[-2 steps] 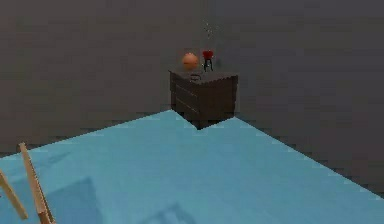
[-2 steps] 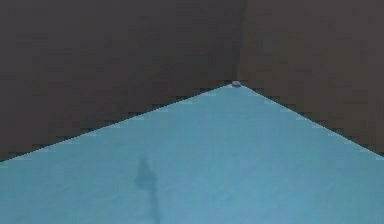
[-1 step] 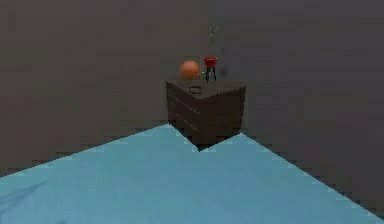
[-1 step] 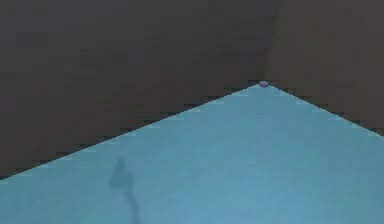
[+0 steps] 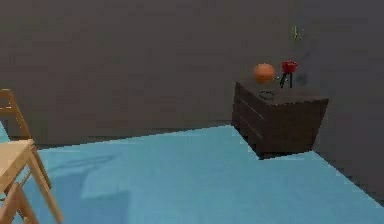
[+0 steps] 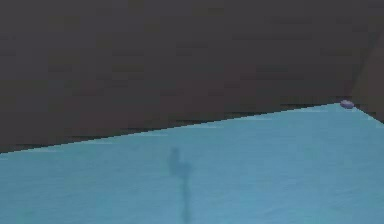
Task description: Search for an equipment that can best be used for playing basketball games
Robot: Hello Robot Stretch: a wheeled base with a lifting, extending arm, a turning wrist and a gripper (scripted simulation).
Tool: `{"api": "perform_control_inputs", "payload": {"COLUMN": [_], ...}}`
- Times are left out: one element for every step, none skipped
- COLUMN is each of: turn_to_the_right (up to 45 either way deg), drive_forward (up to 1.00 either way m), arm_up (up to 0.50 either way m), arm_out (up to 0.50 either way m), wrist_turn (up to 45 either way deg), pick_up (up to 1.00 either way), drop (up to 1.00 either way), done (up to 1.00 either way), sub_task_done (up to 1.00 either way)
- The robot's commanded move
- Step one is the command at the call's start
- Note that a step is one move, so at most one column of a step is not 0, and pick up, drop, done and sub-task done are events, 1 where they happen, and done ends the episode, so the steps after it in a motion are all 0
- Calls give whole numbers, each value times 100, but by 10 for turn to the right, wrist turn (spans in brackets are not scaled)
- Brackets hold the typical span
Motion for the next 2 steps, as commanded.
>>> {"api": "perform_control_inputs", "payload": {"turn_to_the_right": [0,-30], "drive_forward": [100,0], "arm_up": [0,0], "arm_out": [0,0], "wrist_turn": [0,0], "pick_up": [0,0], "drop": [0,0], "done": [0,0], "sub_task_done": [0,0]}}
